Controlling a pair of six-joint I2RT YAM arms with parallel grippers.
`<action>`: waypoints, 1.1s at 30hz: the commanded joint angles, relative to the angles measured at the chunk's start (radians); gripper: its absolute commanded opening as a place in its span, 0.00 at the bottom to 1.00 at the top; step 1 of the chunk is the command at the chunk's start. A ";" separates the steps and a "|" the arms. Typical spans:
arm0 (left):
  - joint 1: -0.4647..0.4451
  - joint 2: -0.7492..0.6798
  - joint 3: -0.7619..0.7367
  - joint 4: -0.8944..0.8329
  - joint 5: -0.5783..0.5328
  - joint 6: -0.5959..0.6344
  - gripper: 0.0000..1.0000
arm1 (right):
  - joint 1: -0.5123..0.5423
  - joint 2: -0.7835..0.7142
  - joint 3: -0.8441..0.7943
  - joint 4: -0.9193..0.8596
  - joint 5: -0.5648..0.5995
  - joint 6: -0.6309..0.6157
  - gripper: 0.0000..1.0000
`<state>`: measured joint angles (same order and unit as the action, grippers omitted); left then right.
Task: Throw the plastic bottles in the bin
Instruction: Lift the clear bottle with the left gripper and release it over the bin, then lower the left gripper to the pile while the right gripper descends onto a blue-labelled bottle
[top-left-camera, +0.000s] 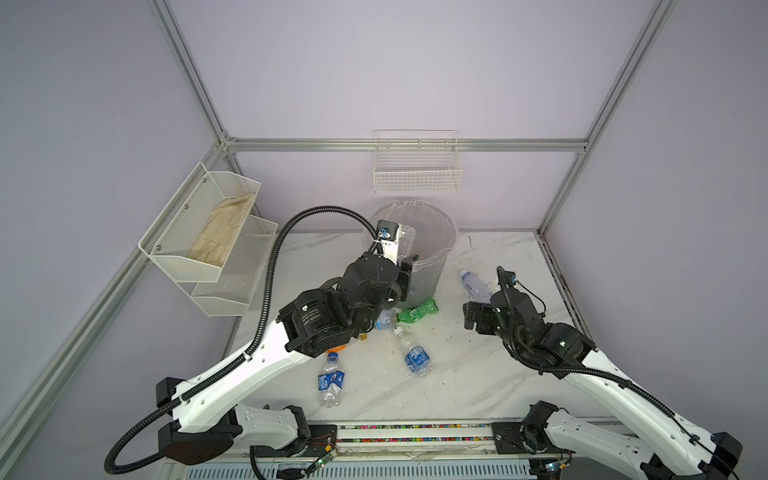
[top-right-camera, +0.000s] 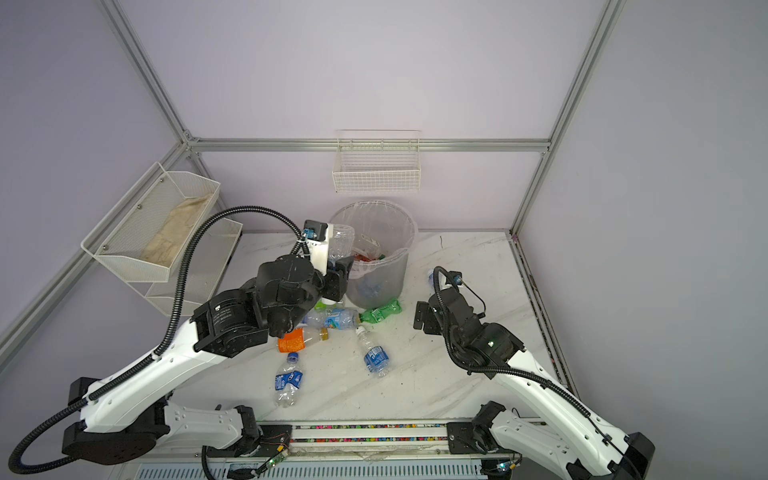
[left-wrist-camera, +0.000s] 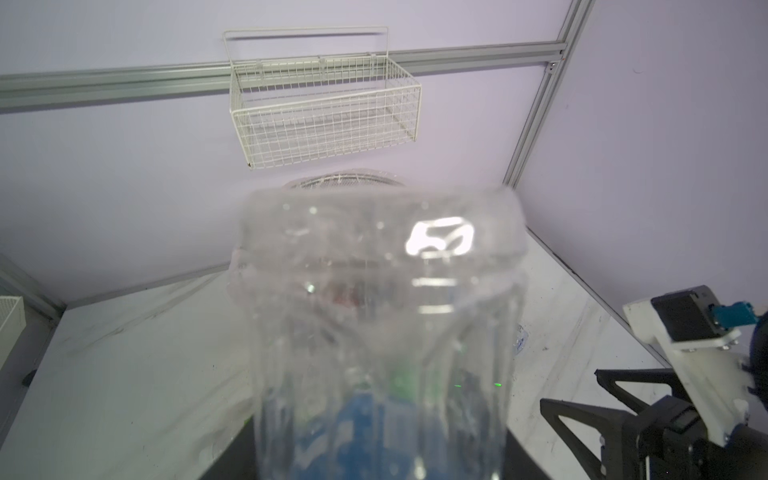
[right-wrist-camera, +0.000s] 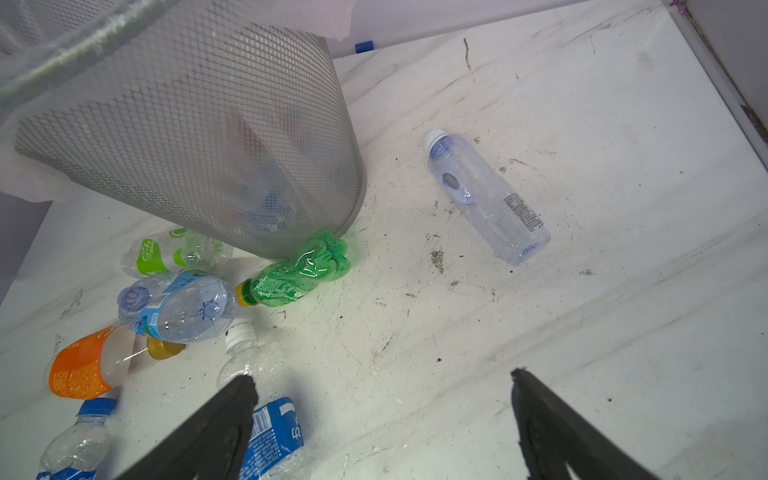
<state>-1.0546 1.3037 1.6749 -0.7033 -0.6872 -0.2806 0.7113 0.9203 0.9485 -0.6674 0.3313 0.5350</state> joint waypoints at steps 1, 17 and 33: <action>0.021 0.052 0.172 0.099 0.031 0.132 0.31 | -0.004 -0.023 -0.008 0.006 -0.001 0.011 0.97; 0.286 0.471 0.593 -0.038 0.335 0.083 0.31 | -0.004 -0.025 -0.005 -0.001 -0.008 0.010 0.97; 0.320 0.451 0.598 -0.162 0.354 0.028 1.00 | -0.004 -0.025 -0.011 0.014 -0.083 0.012 0.97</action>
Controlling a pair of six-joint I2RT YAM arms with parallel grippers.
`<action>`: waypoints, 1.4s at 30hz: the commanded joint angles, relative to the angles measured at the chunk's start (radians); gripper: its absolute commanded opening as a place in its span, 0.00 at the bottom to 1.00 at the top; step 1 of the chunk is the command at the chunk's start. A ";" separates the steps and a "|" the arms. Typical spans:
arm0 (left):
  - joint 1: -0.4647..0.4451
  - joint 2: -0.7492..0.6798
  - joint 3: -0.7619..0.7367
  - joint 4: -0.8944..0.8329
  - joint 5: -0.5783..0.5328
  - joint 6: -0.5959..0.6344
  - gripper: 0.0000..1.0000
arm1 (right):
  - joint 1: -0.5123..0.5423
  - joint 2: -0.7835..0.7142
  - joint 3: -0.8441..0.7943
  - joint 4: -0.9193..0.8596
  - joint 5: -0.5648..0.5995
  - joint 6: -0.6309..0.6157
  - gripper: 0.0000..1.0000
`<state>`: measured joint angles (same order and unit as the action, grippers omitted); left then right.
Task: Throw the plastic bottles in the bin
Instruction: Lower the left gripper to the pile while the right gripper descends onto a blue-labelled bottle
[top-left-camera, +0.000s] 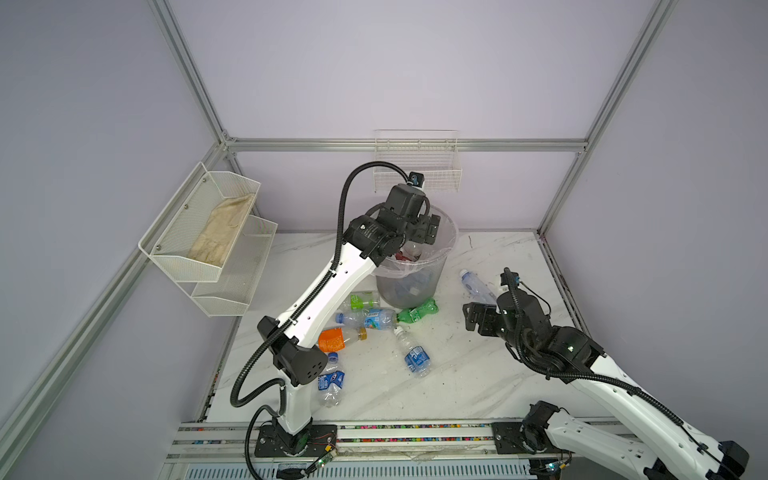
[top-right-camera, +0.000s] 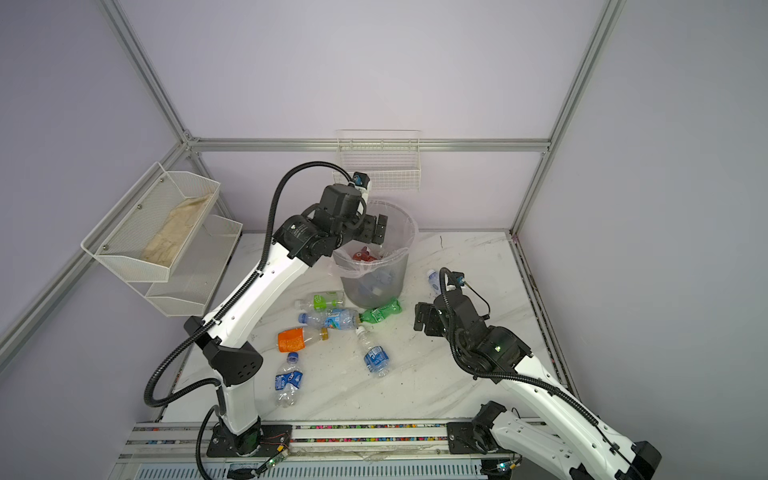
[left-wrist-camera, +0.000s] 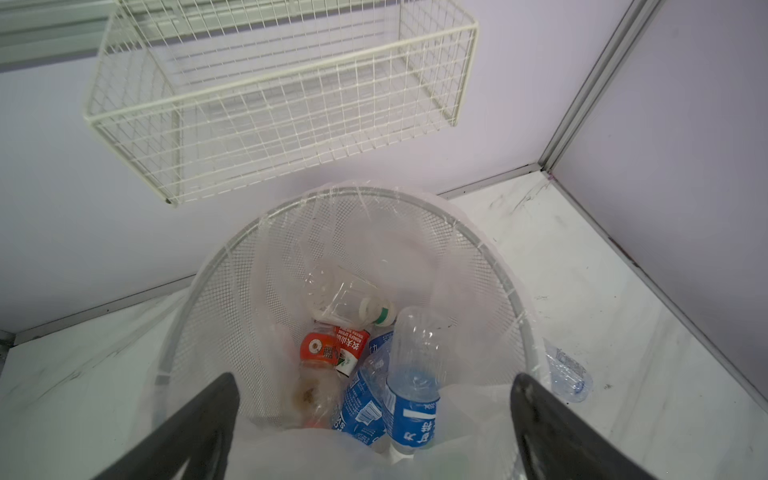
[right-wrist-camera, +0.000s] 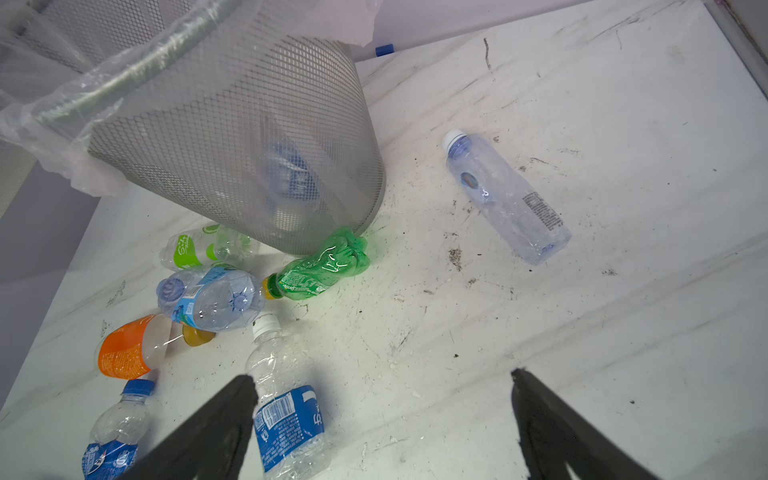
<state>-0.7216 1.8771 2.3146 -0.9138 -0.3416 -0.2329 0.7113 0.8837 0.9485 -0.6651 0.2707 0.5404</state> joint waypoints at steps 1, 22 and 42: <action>-0.020 -0.146 -0.068 0.054 0.004 -0.020 1.00 | -0.004 0.017 -0.011 0.015 -0.031 0.007 0.97; -0.169 -0.821 -0.986 0.143 -0.111 -0.271 1.00 | 0.021 0.163 0.031 0.056 -0.216 -0.067 0.89; -0.197 -1.235 -1.512 -0.052 -0.080 -0.627 0.98 | 0.344 0.610 0.163 0.104 -0.086 -0.020 0.90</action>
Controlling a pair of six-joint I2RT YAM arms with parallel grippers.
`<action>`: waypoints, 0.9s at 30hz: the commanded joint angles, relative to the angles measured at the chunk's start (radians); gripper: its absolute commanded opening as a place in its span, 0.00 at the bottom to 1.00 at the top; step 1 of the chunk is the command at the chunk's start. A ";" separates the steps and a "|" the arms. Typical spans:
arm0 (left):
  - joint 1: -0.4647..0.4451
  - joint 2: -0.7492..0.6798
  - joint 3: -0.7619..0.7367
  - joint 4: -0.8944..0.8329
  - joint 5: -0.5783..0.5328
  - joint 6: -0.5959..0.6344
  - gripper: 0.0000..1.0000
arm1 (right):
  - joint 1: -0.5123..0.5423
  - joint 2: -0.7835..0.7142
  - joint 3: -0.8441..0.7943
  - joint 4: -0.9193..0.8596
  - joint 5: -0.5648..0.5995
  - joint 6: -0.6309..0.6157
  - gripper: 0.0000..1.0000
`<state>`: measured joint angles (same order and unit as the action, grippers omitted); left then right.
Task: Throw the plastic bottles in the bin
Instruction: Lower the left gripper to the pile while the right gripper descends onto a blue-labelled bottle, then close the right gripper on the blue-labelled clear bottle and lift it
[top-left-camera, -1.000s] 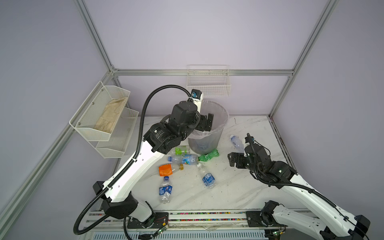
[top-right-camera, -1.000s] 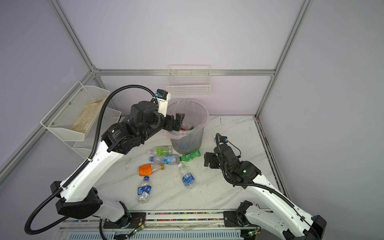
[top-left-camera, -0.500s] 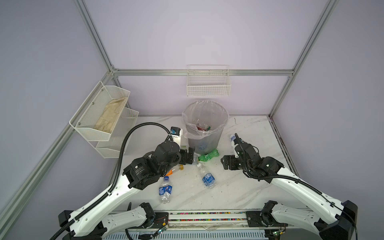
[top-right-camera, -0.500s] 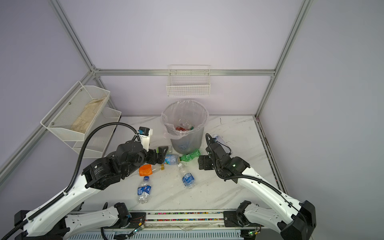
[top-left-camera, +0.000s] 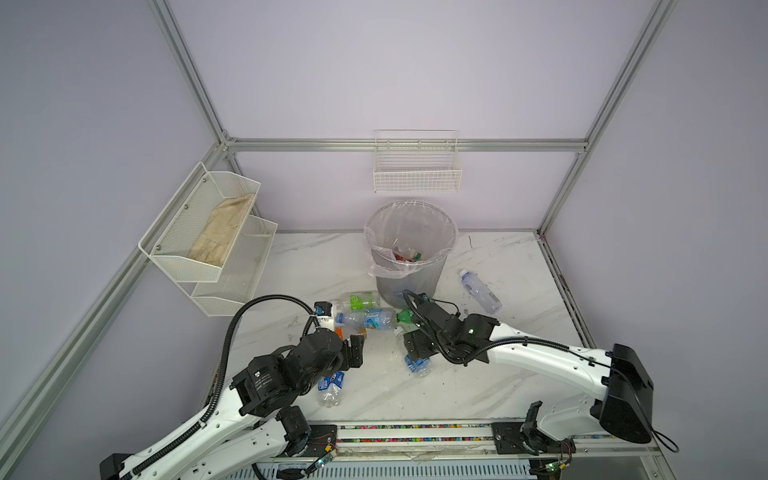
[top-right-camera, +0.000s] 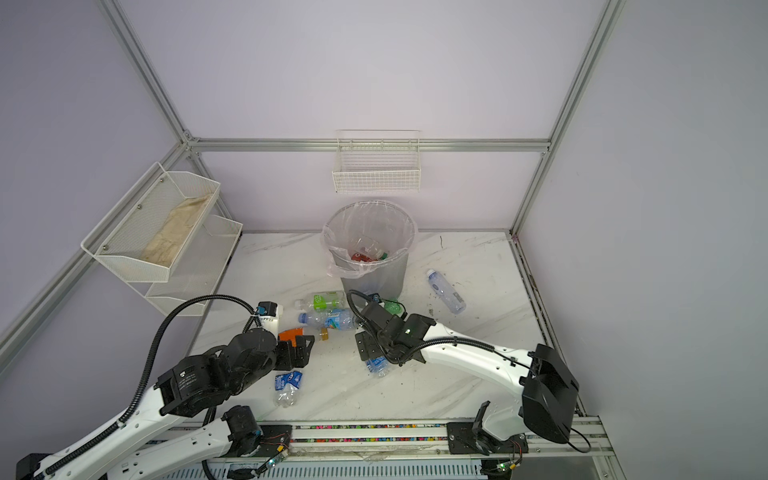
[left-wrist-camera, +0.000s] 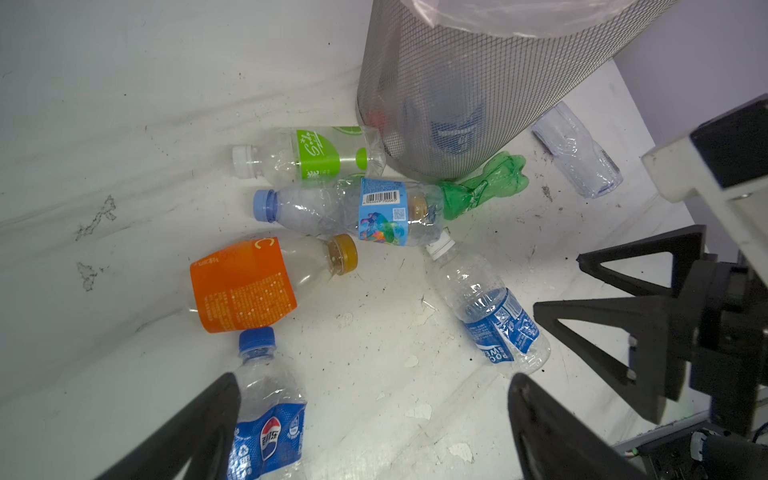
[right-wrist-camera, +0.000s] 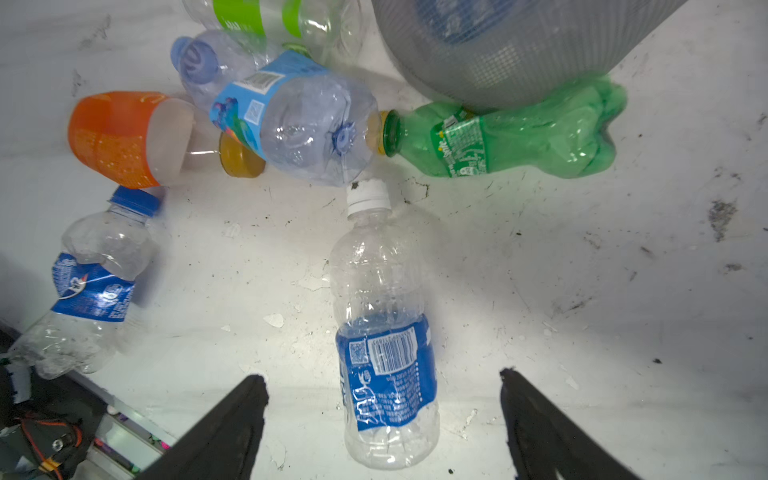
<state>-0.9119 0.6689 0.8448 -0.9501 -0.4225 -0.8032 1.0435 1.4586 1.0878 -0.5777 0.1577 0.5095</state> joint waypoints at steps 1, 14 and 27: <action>-0.007 -0.032 -0.046 -0.019 0.002 -0.061 0.98 | 0.015 0.058 0.031 0.018 0.026 0.011 0.90; -0.015 -0.035 -0.071 -0.025 0.011 -0.083 0.98 | 0.018 0.243 0.012 0.110 0.001 -0.008 0.79; -0.024 -0.029 -0.075 -0.026 0.005 -0.091 0.97 | 0.041 0.291 -0.007 0.111 0.009 0.007 0.38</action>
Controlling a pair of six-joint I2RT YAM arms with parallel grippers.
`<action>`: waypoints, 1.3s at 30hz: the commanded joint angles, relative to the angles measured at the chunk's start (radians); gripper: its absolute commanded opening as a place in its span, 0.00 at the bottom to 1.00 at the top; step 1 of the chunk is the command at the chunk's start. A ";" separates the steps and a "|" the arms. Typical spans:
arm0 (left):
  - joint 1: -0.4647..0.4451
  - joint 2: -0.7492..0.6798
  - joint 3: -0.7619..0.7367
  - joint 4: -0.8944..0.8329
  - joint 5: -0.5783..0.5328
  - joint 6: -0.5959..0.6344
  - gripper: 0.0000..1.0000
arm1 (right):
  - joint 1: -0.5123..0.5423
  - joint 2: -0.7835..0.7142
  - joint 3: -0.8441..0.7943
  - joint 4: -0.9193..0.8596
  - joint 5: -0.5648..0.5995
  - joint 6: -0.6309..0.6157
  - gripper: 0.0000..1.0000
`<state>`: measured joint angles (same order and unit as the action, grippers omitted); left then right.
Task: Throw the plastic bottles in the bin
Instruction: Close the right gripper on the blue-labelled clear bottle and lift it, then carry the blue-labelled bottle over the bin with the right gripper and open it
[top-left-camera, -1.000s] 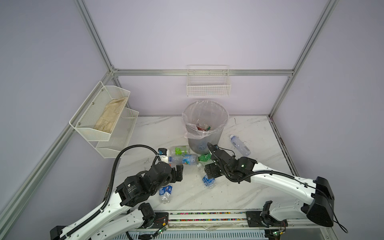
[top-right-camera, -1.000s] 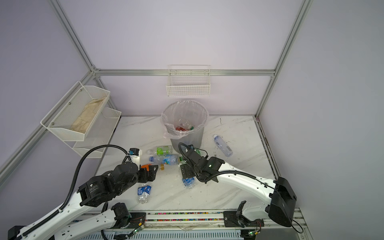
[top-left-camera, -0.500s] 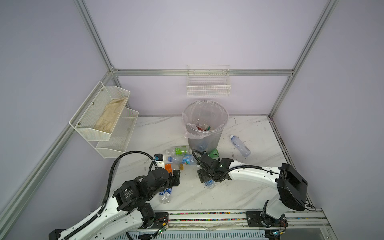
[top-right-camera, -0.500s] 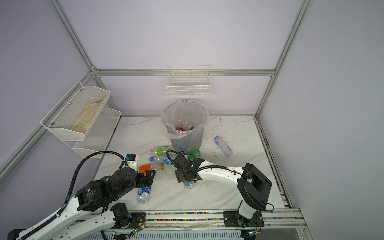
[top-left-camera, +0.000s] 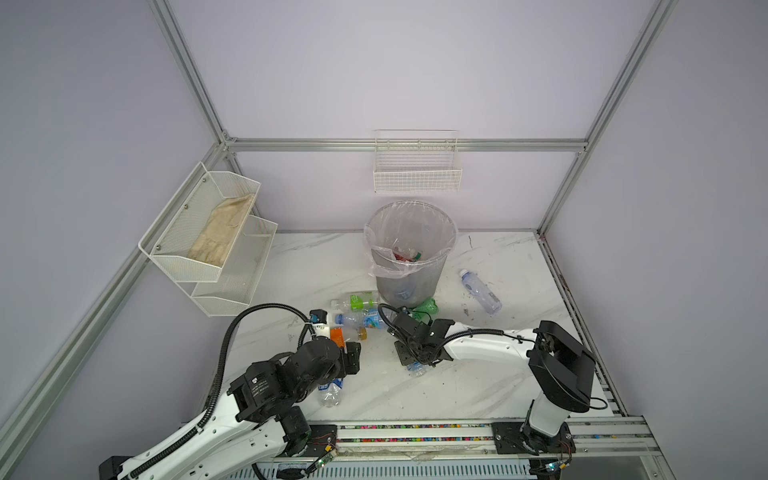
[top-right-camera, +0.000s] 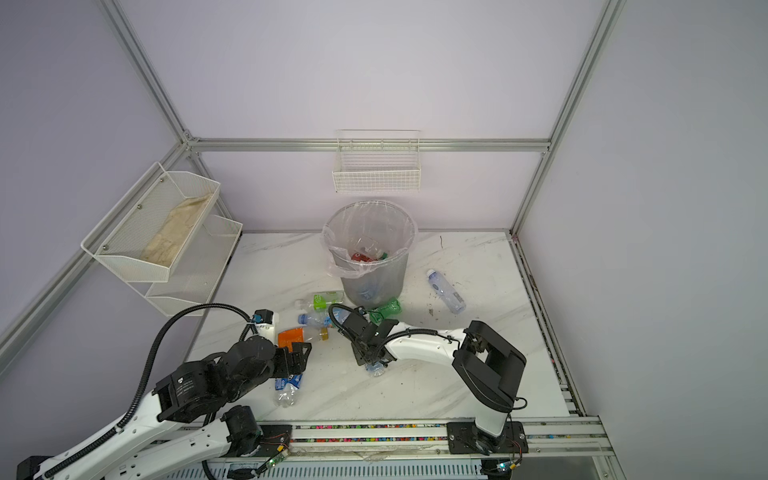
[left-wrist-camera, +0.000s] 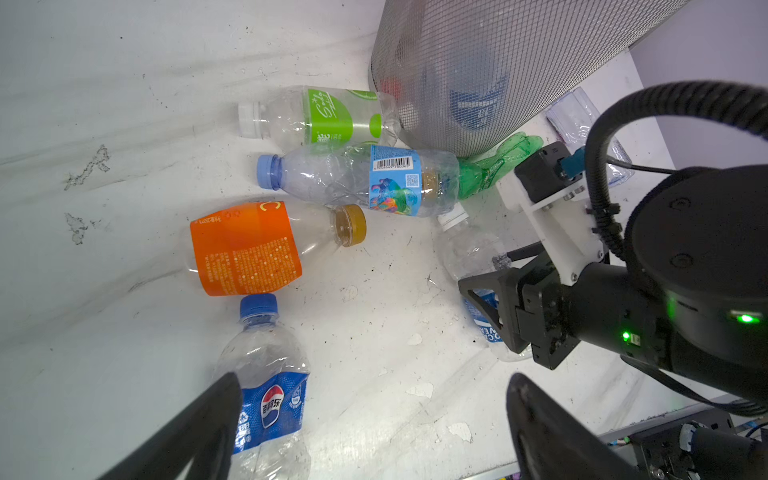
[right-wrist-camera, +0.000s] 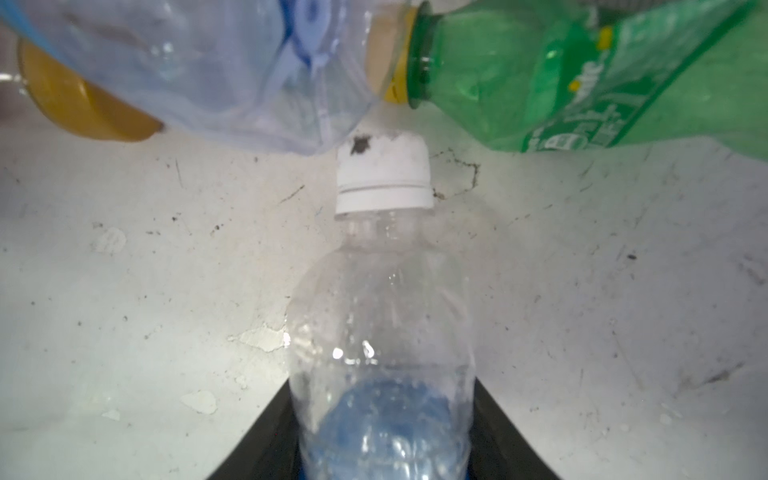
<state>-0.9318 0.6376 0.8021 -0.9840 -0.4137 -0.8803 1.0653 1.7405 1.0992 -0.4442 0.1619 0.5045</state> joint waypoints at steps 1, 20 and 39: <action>-0.004 0.002 -0.033 0.008 -0.004 -0.014 0.97 | 0.028 0.005 -0.014 -0.030 0.009 0.016 0.34; -0.007 -0.023 -0.014 -0.019 -0.025 -0.043 0.97 | 0.342 -0.127 0.599 -0.448 0.284 0.052 0.27; -0.009 -0.029 -0.013 -0.028 -0.011 -0.049 0.97 | 0.204 -0.028 1.263 -0.545 0.531 -0.218 0.26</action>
<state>-0.9367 0.6189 0.8021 -1.0122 -0.4229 -0.9077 1.3018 1.6913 2.2841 -0.9588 0.6437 0.3550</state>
